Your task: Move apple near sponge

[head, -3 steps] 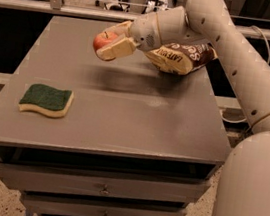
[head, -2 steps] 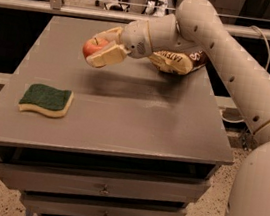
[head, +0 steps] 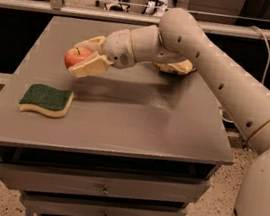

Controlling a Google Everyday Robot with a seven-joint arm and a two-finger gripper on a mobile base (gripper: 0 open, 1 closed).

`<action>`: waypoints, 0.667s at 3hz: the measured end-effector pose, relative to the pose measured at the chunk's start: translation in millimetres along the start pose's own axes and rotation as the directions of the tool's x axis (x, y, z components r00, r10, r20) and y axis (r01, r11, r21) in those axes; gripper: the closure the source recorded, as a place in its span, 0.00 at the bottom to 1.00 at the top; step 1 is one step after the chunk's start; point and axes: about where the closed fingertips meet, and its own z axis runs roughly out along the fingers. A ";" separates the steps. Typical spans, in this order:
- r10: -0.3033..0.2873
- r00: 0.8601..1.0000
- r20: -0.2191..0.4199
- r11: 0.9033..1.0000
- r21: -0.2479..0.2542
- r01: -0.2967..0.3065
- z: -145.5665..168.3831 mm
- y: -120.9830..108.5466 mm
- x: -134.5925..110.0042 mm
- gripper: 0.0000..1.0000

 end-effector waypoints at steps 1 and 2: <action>0.002 1.000 0.009 0.999 -0.040 -0.002 17.6 11.4 2.2 1.00; 0.005 1.000 0.017 0.998 -0.059 -0.004 29.8 15.5 7.6 1.00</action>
Offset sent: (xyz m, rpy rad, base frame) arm -0.0171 0.0305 -0.0310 0.0176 0.0335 0.0677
